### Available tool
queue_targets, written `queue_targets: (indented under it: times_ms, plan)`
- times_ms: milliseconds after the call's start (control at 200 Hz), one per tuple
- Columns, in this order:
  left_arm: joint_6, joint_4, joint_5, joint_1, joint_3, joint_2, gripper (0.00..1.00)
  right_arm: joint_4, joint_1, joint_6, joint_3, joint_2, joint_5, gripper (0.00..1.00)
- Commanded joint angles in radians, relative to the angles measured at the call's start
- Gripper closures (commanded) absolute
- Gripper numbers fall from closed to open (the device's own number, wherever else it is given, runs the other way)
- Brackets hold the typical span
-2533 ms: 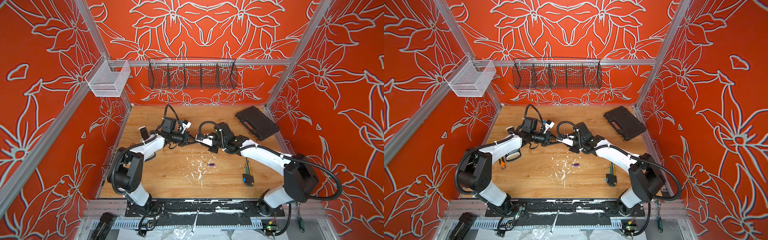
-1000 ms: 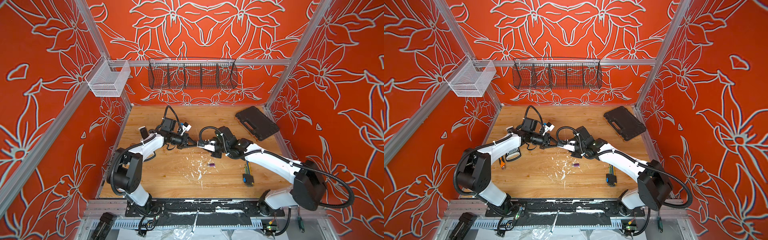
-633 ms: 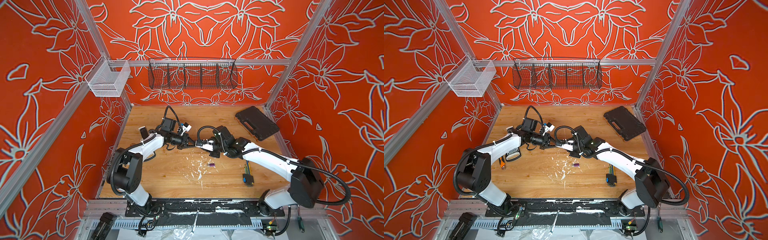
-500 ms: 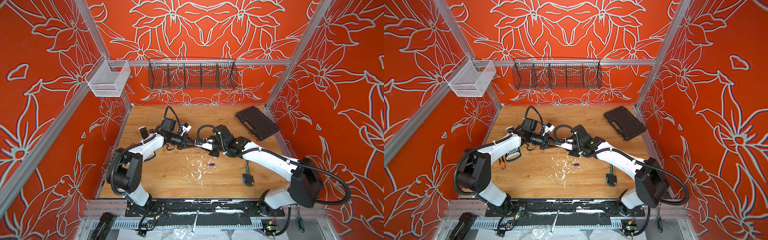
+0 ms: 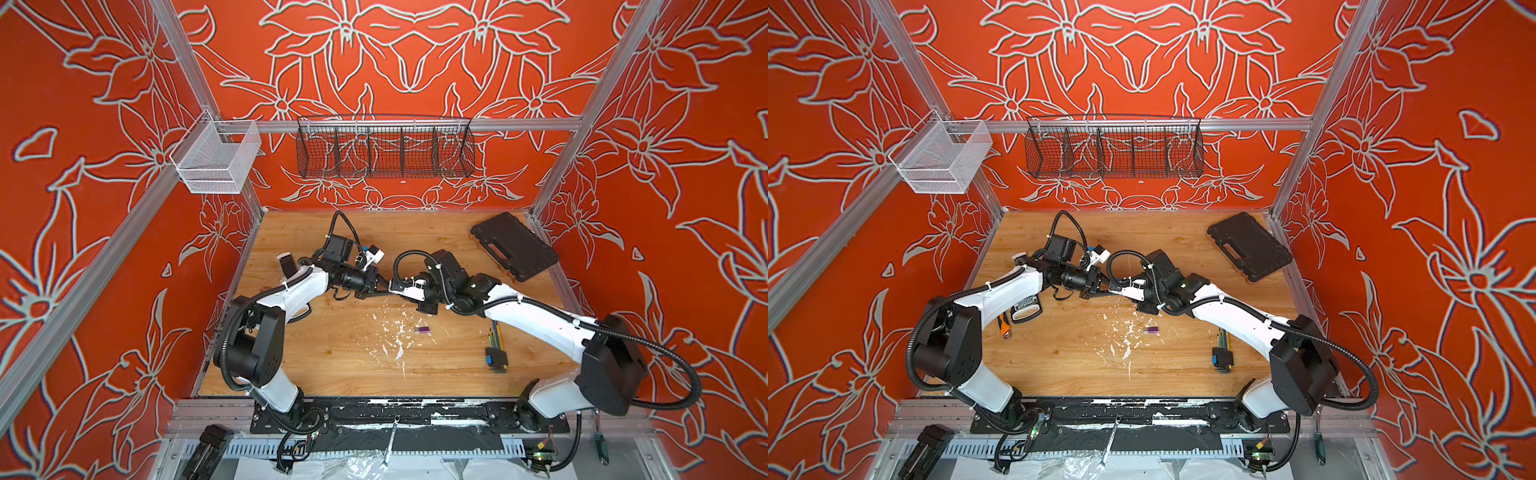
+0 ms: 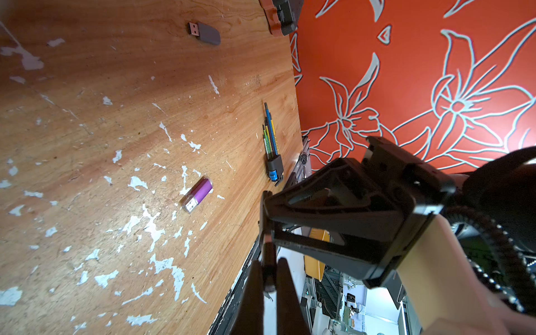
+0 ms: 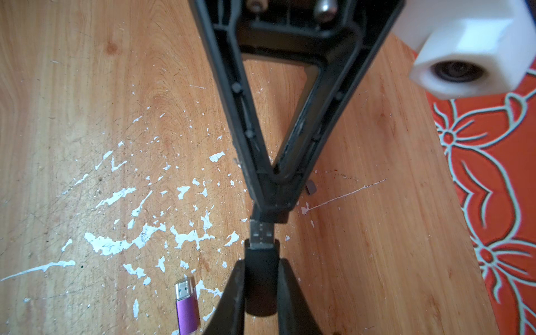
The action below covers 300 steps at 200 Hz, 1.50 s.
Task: Close the usb drive cover
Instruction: Close the cover of the USB drive.
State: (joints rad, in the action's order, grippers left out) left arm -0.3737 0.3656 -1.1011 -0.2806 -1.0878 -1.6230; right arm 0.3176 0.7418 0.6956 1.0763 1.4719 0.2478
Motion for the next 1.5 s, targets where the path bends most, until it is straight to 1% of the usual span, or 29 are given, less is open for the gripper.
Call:
queue_targets:
  times_ms: [0,260,445,621,841,1011,1121,1221,1496]
  plan:
    - [0.042,0.042,-0.018,-0.014,-0.019,-0.009,1.0,-0.024,0.007,-0.007,0.019,0.007,0.021,0.9]
    - [0.074,0.076,-0.012,-0.023,-0.027,-0.009,1.0,-0.014,0.008,-0.025,0.039,0.024,0.008,0.9]
    - [0.07,0.069,0.005,-0.035,-0.026,-0.003,1.0,0.017,0.008,-0.053,0.071,0.049,0.002,0.91]
    - [0.064,0.05,0.041,-0.053,-0.025,0.001,1.0,-0.013,0.007,-0.067,0.062,0.041,0.054,0.91]
    - [0.031,-0.005,0.058,-0.071,-0.003,0.007,1.0,-0.011,0.008,-0.102,0.08,0.054,0.045,0.91]
    - [0.001,-0.058,0.071,-0.075,0.022,0.015,1.0,-0.083,0.007,-0.129,0.05,0.033,0.091,0.92]
    - [-0.006,-0.067,0.069,-0.078,0.021,0.011,1.0,-0.087,0.007,-0.14,0.052,0.036,0.089,0.92]
    - [-0.014,-0.078,0.071,-0.081,0.022,0.006,1.0,-0.095,0.007,-0.15,0.053,0.033,0.111,0.92]
    - [-0.057,-0.135,0.1,-0.091,0.039,0.001,1.0,-0.16,0.007,-0.237,0.053,0.031,0.143,0.93]
